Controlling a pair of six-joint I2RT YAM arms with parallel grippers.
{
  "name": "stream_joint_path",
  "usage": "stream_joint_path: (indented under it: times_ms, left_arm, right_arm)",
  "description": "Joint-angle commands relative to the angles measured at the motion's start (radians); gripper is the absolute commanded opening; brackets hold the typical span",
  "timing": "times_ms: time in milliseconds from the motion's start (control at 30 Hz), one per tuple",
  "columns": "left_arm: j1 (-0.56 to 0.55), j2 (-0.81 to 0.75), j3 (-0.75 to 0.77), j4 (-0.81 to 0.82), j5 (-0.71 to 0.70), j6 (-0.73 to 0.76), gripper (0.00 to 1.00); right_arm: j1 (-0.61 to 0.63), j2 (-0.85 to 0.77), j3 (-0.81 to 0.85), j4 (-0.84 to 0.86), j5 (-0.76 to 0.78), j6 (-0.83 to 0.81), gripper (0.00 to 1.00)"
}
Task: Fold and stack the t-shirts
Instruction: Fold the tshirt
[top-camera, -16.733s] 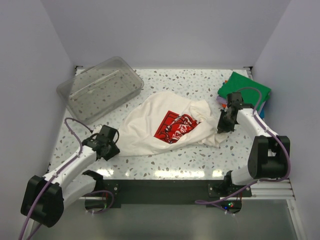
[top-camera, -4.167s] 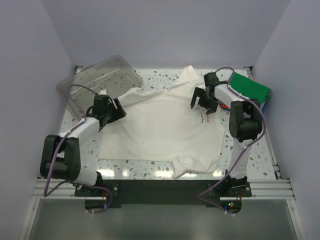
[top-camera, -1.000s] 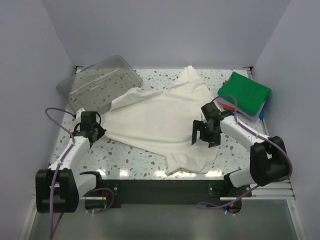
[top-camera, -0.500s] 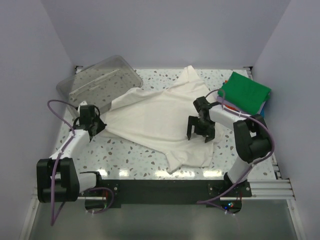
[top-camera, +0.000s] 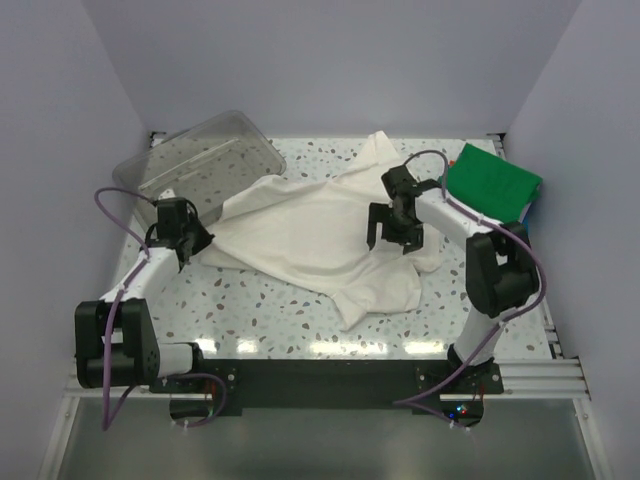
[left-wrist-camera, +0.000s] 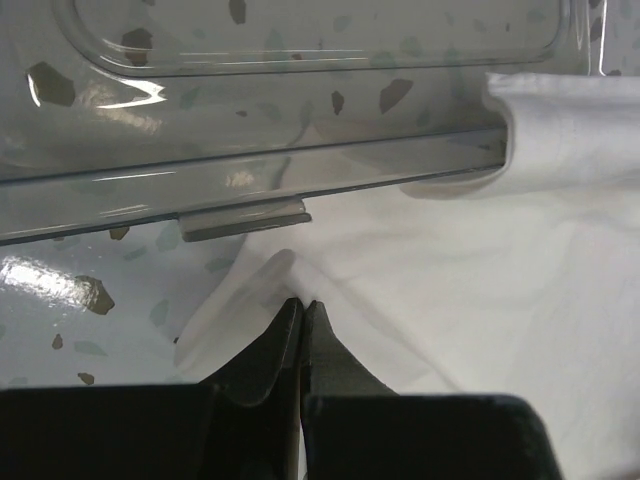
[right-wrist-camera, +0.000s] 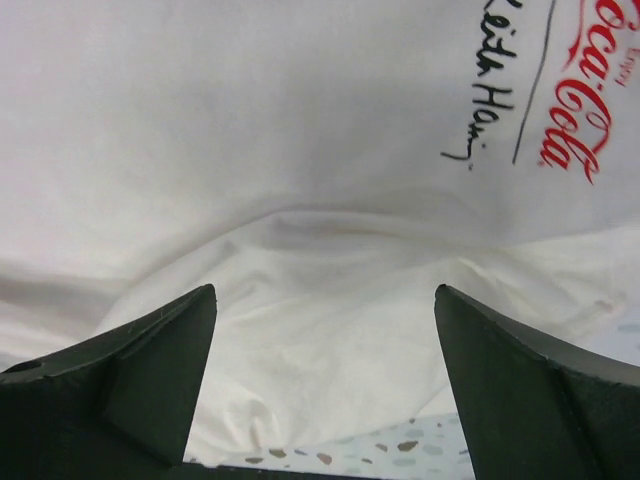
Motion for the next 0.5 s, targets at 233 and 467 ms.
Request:
stream_joint_path:
  times_ms: [233,467]
  left_arm:
    - [0.013,0.03,0.047,0.085,0.121,0.09,0.0]
    - [0.013,0.03,0.015,0.123,0.125,0.184,0.0]
  right_arm:
    - [-0.002,-0.391,-0.253,-0.139,0.023,0.047,0.94]
    - [0.0,-0.45,-0.441,-0.082,-0.035,0.102,0.94]
